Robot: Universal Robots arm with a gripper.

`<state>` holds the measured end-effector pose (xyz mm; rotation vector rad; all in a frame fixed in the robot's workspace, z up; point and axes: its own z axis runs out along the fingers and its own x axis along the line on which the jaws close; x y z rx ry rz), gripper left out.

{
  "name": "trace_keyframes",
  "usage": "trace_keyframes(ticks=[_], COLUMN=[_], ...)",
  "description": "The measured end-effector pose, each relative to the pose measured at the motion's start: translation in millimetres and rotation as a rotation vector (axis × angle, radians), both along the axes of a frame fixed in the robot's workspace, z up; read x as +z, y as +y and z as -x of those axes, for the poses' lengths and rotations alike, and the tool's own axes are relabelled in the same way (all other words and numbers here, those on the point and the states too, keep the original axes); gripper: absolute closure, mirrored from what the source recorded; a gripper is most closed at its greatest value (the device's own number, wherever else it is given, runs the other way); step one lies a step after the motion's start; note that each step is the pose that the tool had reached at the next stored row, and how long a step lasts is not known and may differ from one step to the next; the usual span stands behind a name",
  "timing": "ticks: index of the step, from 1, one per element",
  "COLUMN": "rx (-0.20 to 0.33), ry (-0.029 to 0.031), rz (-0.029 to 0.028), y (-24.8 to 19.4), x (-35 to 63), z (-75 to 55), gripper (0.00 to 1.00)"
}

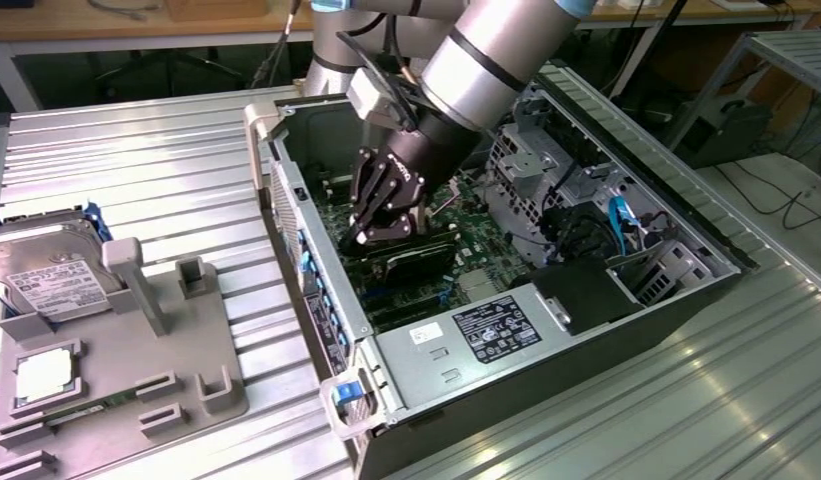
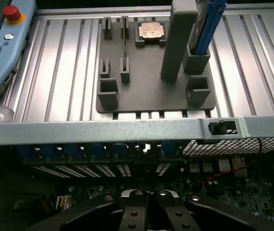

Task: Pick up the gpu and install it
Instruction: 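Press down on the gpu until it lock into place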

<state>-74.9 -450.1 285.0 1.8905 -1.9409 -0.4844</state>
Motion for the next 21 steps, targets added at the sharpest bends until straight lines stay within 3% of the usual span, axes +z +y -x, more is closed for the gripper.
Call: trace_keyframes(ticks=[2,3,4,11,17,21], rx=[0.000,0.000,0.000,0.000,0.000,-0.001], ry=[0.0223,0.0283,0.0299,0.0324,0.0327,0.0272], rz=[0.0009,0.0016,0.0023,0.0066,0.0072,0.0067], y=[0.0,0.0,0.0,0.0,0.1,3.0], x=[-0.1,-0.2,-0.5,-5.1,-8.5,-11.1], z=[0.0,0.0,0.2,2.6,3.9,3.6], gripper=[0.89,0.89,0.89,0.89,0.89,0.89])
